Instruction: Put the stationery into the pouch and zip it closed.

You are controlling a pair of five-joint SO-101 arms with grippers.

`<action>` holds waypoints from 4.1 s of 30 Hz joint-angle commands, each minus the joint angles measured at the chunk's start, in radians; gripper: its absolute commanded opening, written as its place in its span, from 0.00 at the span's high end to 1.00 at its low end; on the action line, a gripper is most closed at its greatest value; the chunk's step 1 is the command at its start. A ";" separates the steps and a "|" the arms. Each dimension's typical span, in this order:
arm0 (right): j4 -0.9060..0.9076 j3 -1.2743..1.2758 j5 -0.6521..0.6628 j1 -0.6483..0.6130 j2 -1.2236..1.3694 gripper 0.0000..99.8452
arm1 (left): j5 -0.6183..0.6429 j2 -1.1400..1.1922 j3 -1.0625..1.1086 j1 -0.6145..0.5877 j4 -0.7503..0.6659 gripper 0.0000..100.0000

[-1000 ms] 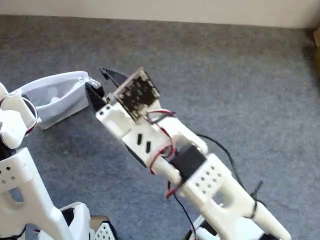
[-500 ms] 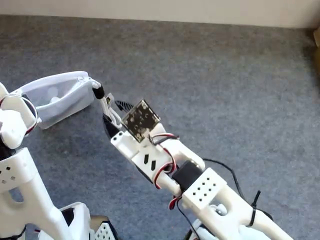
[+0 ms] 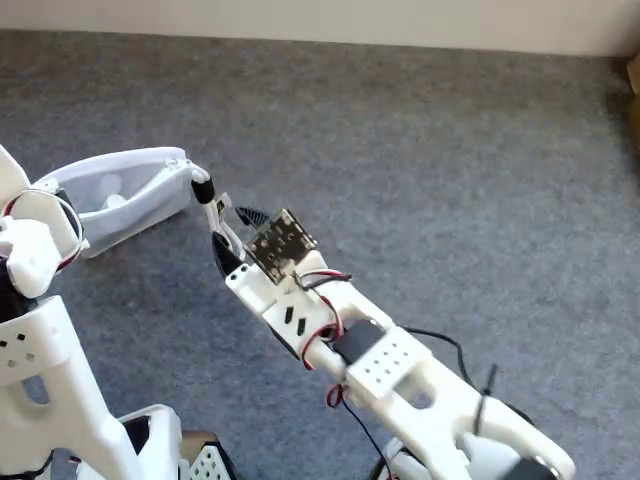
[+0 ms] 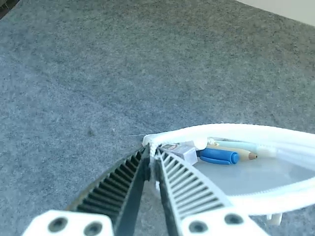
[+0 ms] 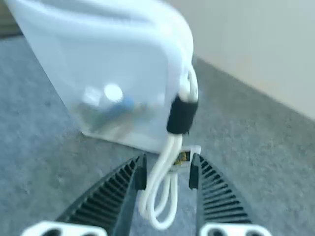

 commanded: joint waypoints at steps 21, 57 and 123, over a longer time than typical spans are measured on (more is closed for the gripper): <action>-0.209 -0.283 -0.133 0.031 0.272 0.86 | -0.011 0.013 0.041 0.036 0.002 0.99; -0.219 -0.418 -0.132 0.036 0.415 0.87 | -0.011 0.021 0.042 0.036 0.003 0.99; -0.209 0.053 0.058 -0.042 0.091 1.00 | -0.075 0.022 -0.137 0.231 -0.086 0.80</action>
